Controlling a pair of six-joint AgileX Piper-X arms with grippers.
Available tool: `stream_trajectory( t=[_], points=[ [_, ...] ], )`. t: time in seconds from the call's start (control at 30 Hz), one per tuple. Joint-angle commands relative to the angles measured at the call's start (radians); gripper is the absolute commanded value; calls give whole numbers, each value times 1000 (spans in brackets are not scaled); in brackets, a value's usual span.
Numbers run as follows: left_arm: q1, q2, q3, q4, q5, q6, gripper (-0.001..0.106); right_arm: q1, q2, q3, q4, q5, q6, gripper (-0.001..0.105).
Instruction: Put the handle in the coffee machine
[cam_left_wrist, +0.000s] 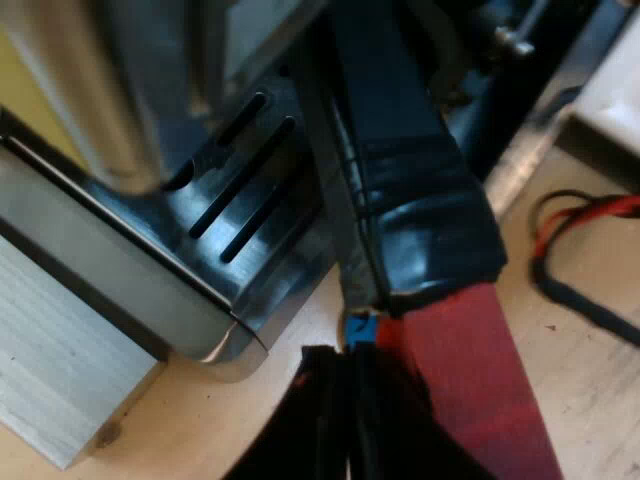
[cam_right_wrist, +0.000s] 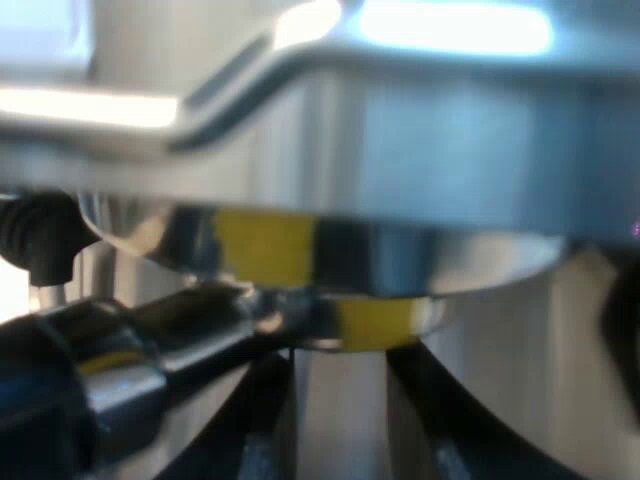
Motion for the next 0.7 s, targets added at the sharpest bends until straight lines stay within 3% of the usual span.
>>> stream_trajectory(
  t=[0.03, 0.23, 0.53, 0.7],
  points=[
    [-10, -11, -4, 17, 49, -24, 0, 8, -222, 52, 17, -35, -1, 27],
    [-10, -11, -4, 17, 49, -54, 0, 20, -342, 156, 109, -39, 9, 27],
    [-10, -11, -4, 26, 73, -70, 0, 60, -531, 246, 225, -46, 29, 27],
    [-10, -11, 3, 33, 73, -70, 0, 109, -627, 275, 358, -100, 94, 27]
  ],
)
